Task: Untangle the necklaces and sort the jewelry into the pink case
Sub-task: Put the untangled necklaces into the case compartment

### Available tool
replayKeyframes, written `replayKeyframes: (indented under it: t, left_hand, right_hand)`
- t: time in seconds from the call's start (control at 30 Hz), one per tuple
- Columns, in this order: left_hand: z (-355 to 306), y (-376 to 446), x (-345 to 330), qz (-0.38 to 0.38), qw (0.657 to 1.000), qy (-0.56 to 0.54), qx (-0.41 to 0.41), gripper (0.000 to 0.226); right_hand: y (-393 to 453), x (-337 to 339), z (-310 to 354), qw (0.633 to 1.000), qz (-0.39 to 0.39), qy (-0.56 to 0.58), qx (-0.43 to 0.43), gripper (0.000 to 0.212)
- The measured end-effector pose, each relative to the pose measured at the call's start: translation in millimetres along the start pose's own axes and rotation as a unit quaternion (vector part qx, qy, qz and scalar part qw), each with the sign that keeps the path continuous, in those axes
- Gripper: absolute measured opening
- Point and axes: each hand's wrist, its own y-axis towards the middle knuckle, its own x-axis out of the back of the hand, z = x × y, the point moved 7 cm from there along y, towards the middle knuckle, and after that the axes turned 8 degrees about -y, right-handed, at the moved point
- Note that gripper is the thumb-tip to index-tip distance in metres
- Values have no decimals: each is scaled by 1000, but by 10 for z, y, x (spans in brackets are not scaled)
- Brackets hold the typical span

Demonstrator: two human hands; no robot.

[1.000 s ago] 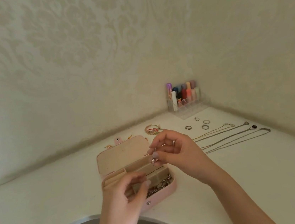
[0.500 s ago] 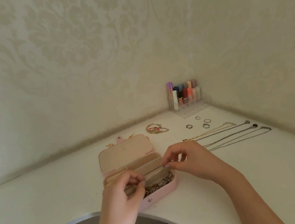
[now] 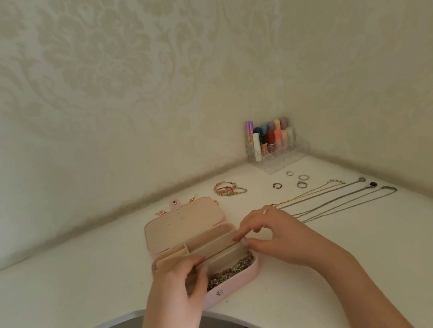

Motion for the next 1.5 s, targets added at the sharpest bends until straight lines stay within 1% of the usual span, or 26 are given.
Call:
replayKeyframes:
  t: [0.07, 0.13, 0.23, 0.33, 0.6, 0.7, 0.73, 0.8, 0.83, 0.87, 0.93, 1.0, 1.03, 1.07, 1.1, 1.17, 1.27, 1.4, 1.5]
  left_hand:
    - [51, 8, -50, 8, 998, 59, -37, 21]
    - [105, 33, -87, 16, 996, 83, -38, 23]
    - [156, 91, -116, 21, 997, 72, 4, 20]
    - [157, 112, -115, 2, 999, 40, 35, 22]
    - [167, 118, -154, -2, 998, 63, 11, 30]
    - [201, 124, -162, 0, 999, 50, 18, 46]
    - [213, 125, -159, 1, 999, 45, 24, 48]
    - [206, 112, -146, 3, 999, 32, 30, 43]
    - [197, 100, -136, 1, 999, 27, 28, 39]
    - [195, 93, -127, 1, 999, 22, 27, 34]
    - [183, 81, -116, 2, 1000, 18, 21, 25]
    - [141, 69, -96, -4, 1000, 21, 8, 18]
    - [122, 71, -89, -7, 1000, 22, 3, 16]
    - [114, 75, -85, -12, 1000, 22, 0, 17]
    - [119, 79, -87, -16, 1000, 20, 3, 19]
    - [148, 86, -99, -18, 1000, 14, 17, 24]
    - [186, 98, -122, -22, 999, 22, 38, 24]
    - [158, 98, -123, -25, 997, 40, 54, 20]
    - [145, 97, -114, -25, 997, 38, 60, 21]
  right_hand:
    - [17, -46, 4, 1000, 5, -22, 3, 15]
    - [44, -95, 21, 999, 7, -47, 12, 13]
    - [80, -144, 55, 997, 9, -70, 25, 10]
    - [94, -153, 62, 997, 8, -71, 31, 8]
    - [118, -181, 14, 997, 4, -70, 35, 7]
    - [124, -189, -2, 998, 1, -58, 23, 6]
    - [114, -182, -1, 999, 3, -49, 20, 6]
    - [73, -122, -16, 1000, 10, -14, 8, 9]
    - [51, -44, -56, 1000, 1, 10, -10, 11]
    - [29, 80, -134, 998, -30, 30, -36, 14]
    - [-60, 433, -393, 983, -151, 37, -101, 15]
    - [-245, 812, -742, 946, -277, -17, -168, 18]
    - [-361, 980, -928, 922, -325, -58, -205, 21]
    - [-479, 1128, -1121, 896, -356, -102, -245, 25]
    - [-588, 1252, -1302, 872, -369, -145, -287, 28]
    - [-755, 1421, -1595, 836, -355, -208, -362, 34]
    - [-859, 1452, -1807, 811, -287, -274, -431, 33]
    - [-827, 1308, -1773, 796, -204, -325, -469, 26]
    - [-813, 1283, -1733, 789, -201, -329, -477, 27]
